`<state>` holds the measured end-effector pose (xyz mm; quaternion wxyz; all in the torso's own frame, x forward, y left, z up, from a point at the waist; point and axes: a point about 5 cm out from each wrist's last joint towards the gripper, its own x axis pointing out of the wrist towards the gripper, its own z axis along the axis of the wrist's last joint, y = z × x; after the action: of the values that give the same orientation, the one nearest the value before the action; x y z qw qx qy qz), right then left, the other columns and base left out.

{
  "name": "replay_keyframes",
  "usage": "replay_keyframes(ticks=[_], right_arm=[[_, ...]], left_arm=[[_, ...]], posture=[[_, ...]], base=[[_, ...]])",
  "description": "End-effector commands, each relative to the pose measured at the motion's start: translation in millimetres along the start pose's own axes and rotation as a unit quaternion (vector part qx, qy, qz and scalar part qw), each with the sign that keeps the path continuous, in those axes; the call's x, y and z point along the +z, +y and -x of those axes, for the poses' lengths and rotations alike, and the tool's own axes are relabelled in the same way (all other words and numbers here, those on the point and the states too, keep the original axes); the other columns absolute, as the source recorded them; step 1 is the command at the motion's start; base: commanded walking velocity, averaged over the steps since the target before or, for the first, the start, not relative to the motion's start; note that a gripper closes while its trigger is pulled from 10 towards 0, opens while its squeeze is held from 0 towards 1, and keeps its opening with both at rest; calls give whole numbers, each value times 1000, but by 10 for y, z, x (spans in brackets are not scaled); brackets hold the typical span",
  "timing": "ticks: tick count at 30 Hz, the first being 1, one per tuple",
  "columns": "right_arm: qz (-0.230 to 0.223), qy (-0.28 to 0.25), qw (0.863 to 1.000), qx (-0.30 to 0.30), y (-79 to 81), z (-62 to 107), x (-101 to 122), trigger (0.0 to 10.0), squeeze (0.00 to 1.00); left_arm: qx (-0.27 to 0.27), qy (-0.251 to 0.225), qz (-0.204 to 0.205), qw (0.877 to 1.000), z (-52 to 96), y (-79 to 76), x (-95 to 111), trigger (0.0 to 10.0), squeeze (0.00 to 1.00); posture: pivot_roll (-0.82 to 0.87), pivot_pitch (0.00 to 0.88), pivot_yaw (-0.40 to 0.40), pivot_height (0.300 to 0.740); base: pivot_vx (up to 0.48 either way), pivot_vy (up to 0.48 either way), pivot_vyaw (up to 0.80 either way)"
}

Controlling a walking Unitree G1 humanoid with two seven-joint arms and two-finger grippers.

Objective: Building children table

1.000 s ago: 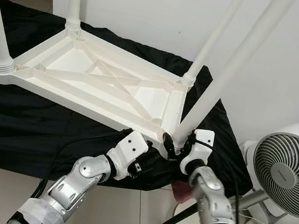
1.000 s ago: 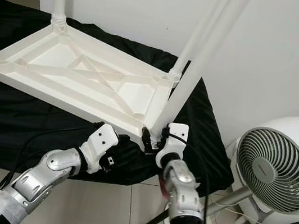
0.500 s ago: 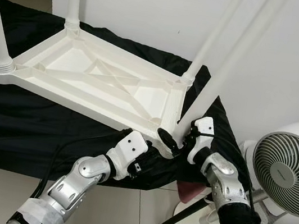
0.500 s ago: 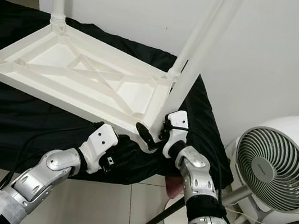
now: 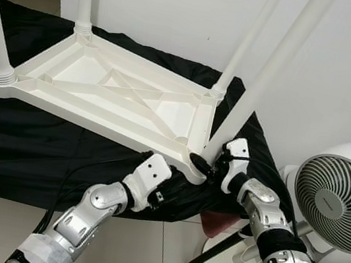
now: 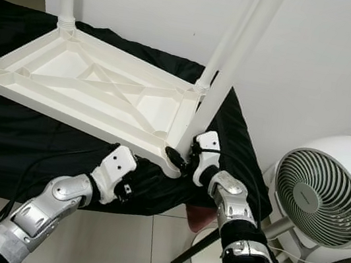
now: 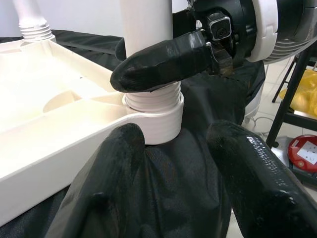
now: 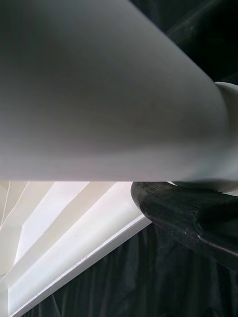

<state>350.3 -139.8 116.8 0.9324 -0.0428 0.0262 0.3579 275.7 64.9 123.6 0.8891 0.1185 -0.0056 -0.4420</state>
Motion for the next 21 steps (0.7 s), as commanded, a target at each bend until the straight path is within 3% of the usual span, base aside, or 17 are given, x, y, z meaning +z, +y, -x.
replay_keyframes(ticks=[1,2,3,8,11,17,21], right_arm=[[-12,31,999,-8,-20,68,-145,4980,0],[-11,32,999,-15,-28,67,-148,4980,0],[-16,29,999,-20,-26,65,-146,10000,0],[-25,24,999,-22,-23,59,-147,10000,0],[-52,20,992,-111,-3,58,-177,10000,0],[-77,11,986,-148,85,33,-208,10000,0],[-106,2,971,-216,190,8,-235,10000,0]], left_arm=[[-39,-4,4,999,-17,-74,19,10000,0],[-40,-4,4,999,-19,-75,20,10000,0],[-40,-4,4,999,-20,-75,22,10000,0],[-41,-4,4,999,-21,-76,24,10000,0],[-44,-3,5,999,-23,-79,20,10000,0],[-46,-3,4,999,-40,-79,20,10000,0],[-50,-4,4,999,-59,-84,28,10000,0]], posture=[[139,5,-200,740],[139,5,-200,740],[133,7,-198,740],[133,7,-198,740],[121,10,-195,740],[113,6,-187,740],[107,3,-179,740]], base=[[0,0,0],[0,0,0],[0,0,0],[0,0,0],[0,0,0],[0,0,0],[0,0,0]])
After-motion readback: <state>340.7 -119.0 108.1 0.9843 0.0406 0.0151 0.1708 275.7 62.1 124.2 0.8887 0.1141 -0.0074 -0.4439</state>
